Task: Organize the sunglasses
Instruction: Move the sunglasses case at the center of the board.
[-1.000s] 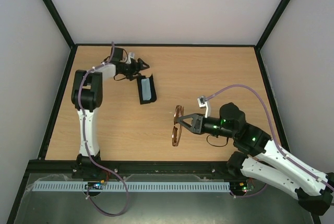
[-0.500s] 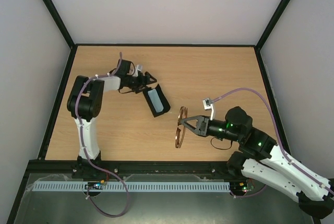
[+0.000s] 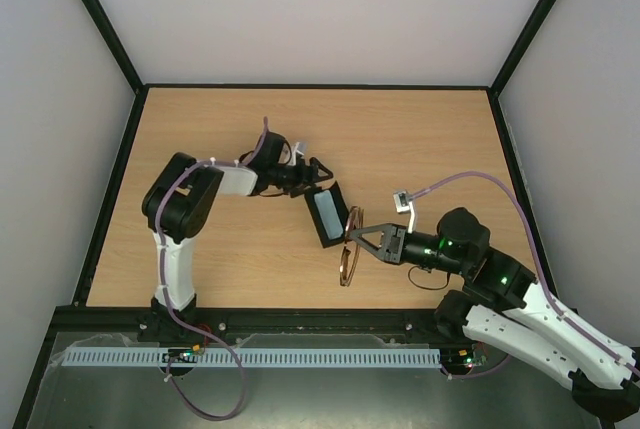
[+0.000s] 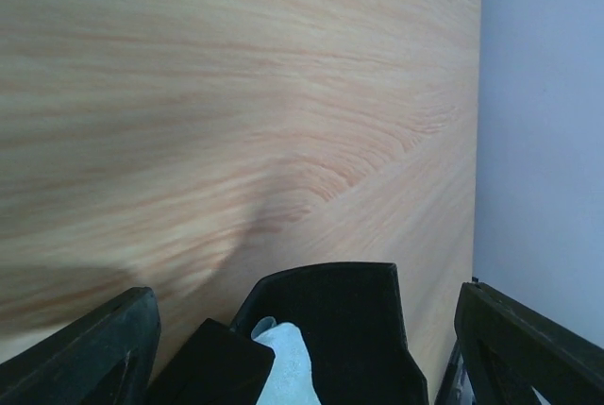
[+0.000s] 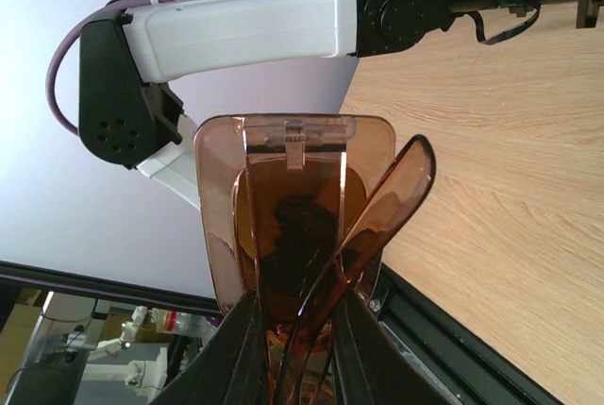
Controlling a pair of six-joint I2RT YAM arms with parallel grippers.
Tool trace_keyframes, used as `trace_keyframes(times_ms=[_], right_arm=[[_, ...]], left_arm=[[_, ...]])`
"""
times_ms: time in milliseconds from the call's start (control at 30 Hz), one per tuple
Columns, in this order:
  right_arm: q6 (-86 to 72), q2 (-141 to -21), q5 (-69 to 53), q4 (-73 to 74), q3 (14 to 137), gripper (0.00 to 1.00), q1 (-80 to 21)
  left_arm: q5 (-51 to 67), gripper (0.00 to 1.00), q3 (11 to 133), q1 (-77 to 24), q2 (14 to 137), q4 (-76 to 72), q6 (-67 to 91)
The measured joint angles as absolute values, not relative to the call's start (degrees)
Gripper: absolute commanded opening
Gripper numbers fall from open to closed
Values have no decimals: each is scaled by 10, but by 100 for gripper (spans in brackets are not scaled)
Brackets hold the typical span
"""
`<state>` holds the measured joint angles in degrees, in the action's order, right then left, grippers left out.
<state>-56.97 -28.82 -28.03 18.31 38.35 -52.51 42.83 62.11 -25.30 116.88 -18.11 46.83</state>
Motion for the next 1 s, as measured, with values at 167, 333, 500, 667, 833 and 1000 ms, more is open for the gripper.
trace_keyframes(times_ms=[167,333,500,667,833,1000], right_arm=[[-571,-284,-280,192,383,9,-525],[-571,-284,-280,200,383,9,-525],[-570,-286,-276,214,384,9,-525],[-553,-317,-260,255,415,9,-525],[-520,-388,-230,324,504,9,-525],[-485,-482,-188,409,608,7,-525]], left_arm=[[424,89,618,-287,1178,-218,504],[423,89,626,-312,1190,-242,532],[414,92,625,-312,1188,-246,546],[394,95,603,-282,1130,-217,550],[375,99,580,-248,998,-180,552],[356,99,573,-261,854,-96,522]])
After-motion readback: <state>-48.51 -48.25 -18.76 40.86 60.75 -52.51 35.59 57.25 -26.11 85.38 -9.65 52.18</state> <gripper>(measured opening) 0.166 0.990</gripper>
